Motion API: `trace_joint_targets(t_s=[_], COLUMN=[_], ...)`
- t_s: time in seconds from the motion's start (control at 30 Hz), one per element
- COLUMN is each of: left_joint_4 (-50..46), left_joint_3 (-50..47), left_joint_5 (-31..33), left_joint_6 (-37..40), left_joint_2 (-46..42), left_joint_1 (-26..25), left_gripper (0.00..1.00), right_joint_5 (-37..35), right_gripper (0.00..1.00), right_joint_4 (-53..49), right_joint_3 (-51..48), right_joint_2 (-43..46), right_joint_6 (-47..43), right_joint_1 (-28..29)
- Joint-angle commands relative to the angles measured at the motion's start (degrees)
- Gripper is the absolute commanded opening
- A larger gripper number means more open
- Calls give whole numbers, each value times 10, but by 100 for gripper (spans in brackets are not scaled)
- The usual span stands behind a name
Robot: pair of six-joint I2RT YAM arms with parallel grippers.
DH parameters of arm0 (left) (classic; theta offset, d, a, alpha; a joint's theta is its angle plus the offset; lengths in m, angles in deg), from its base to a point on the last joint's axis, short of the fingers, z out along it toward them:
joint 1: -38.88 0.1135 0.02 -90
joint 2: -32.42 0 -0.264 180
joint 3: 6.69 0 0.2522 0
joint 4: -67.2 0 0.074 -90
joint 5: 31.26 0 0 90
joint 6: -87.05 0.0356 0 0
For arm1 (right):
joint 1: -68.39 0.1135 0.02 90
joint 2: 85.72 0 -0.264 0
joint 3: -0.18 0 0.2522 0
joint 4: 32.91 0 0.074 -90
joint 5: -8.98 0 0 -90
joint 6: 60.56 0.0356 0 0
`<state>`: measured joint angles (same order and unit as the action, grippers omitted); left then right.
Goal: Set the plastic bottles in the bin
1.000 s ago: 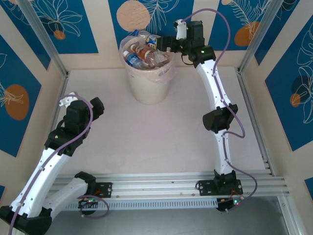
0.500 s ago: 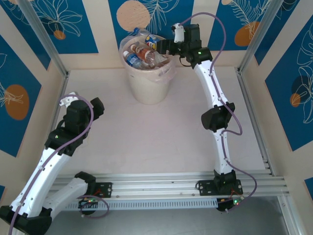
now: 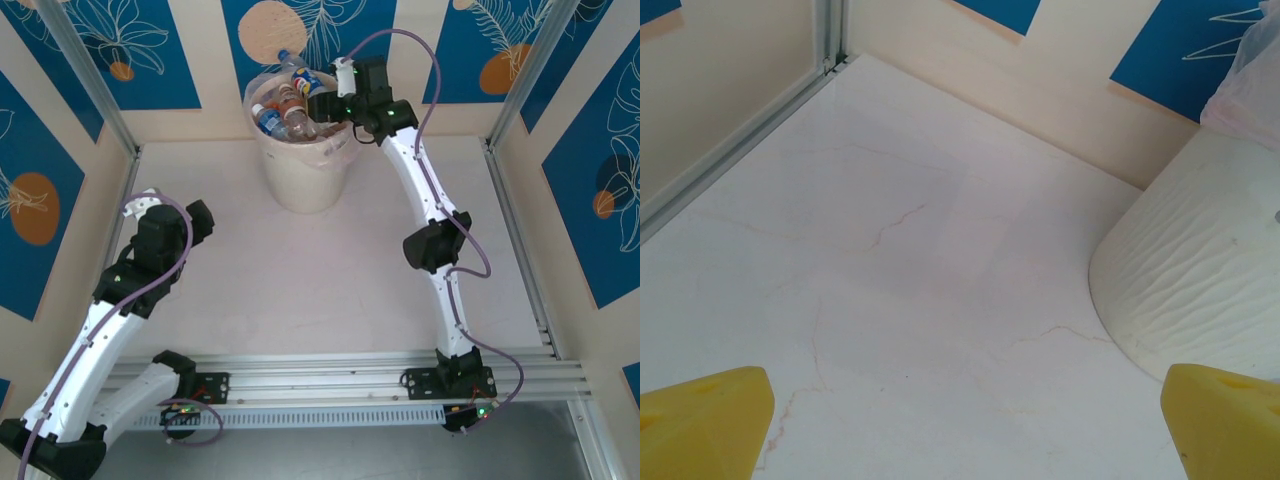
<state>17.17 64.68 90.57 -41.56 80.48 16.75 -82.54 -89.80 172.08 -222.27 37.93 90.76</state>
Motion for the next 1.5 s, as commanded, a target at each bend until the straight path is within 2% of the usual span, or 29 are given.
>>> trace_joint_targets(t_s=[0.0, 0.6, 0.8, 1.0, 1.27, 1.47], left_joint_4=[5, 11, 12, 13, 14, 16], left_joint_3=[-3, -6, -4, -3, -1, -1], left_joint_5=[8, 3, 3, 2, 5, 3], left_joint_6=[-1, -11, -12, -12, -13, -12], left_joint_2=[-11, -13, -12, -12, -13, -13], left_joint_1=[6, 6, 6, 6, 6, 5], left_gripper=[100, 100, 99, 99, 100, 100], right_joint_5=[-53, -101, -133, -169, -155, -148], right_gripper=[66, 51, 52, 57, 82, 85], right_joint_4=[-34, -74, -100, -101, -99, -80], right_joint_3=[7, -69, -88, -93, -101, -100], right_joint_2=[28, 80, 81, 87, 121, 130], right_joint_6=[-27, -68, -101, -113, -100, -84], right_joint_1=[6, 11, 35, 51, 52, 51])
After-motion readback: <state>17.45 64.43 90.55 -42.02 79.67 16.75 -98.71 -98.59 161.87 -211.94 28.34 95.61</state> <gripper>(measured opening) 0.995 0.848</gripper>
